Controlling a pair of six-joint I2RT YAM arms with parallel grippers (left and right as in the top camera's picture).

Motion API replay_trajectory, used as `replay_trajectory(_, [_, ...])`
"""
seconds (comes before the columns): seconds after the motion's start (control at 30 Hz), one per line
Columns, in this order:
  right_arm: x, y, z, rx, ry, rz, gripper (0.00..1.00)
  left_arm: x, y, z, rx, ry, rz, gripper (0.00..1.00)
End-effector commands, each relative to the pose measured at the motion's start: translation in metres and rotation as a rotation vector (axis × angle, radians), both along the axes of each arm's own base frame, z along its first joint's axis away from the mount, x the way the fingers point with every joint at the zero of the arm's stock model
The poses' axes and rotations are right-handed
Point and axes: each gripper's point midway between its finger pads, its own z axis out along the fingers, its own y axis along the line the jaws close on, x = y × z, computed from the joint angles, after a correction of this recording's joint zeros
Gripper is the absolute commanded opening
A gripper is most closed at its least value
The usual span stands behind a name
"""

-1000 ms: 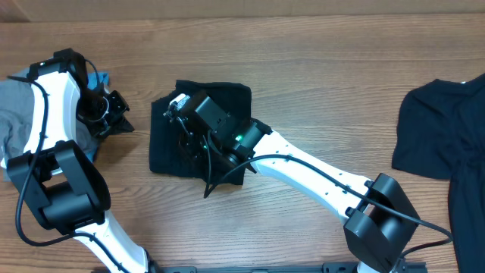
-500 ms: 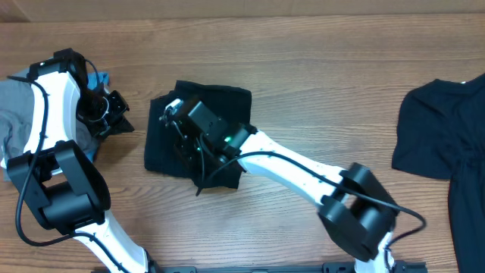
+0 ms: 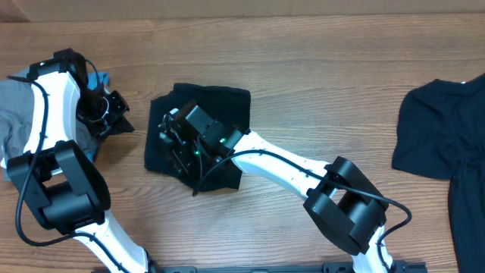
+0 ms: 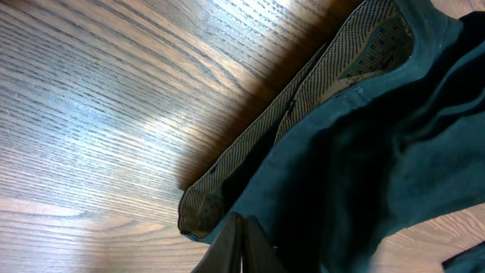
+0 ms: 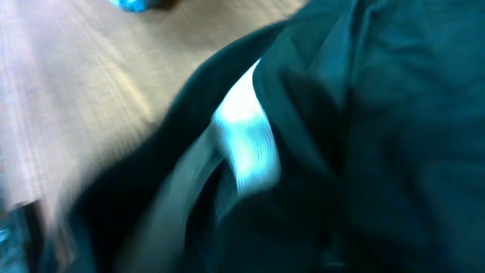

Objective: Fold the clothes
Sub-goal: 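Release the right gripper and lift it off the folded pants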

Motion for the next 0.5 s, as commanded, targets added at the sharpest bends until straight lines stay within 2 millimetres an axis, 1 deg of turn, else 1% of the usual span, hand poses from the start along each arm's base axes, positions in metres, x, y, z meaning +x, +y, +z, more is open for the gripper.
replay_trajectory(0.0, [-0.018,0.012,0.047,0.137,0.042,0.091,1.0,0.005,0.005,0.003,0.012,-0.022,-0.019,0.04])
replay_trajectory(0.07, [-0.014,0.006,0.069,0.159,0.006,0.078,1.0,0.005,0.005,0.003,0.011,-0.02,-0.019,0.06])
replay_trajectory(0.13, [-0.006,-0.006,0.091,0.162,-0.035,0.037,1.0,0.004,0.005,0.003,0.011,-0.019,-0.021,0.13])
replay_trajectory(0.17, [-0.002,-0.013,0.099,0.159,-0.048,0.017,1.0,0.004,0.005,0.003,0.012,-0.022,-0.028,0.18])
replay_trajectory(0.2, [0.001,-0.021,0.107,0.156,-0.055,0.001,1.0,0.005,0.005,0.003,0.013,-0.028,-0.034,0.2])
replay_trajectory(0.27, [0.006,-0.037,0.116,0.144,-0.052,-0.029,1.0,0.008,0.006,0.003,0.016,-0.039,-0.032,0.2])
replay_trajectory(0.33, [0.014,-0.054,0.115,0.105,-0.045,-0.077,1.0,0.013,0.002,0.004,-0.012,-0.065,-0.03,0.17])
replay_trajectory(0.4, [0.024,-0.071,0.107,0.049,-0.041,-0.129,1.0,0.019,-0.007,0.008,-0.069,-0.099,-0.031,0.13])
replay_trajectory(0.47, [0.038,-0.098,0.093,-0.048,-0.036,-0.218,1.0,0.03,-0.019,0.015,-0.13,-0.164,-0.073,0.09])
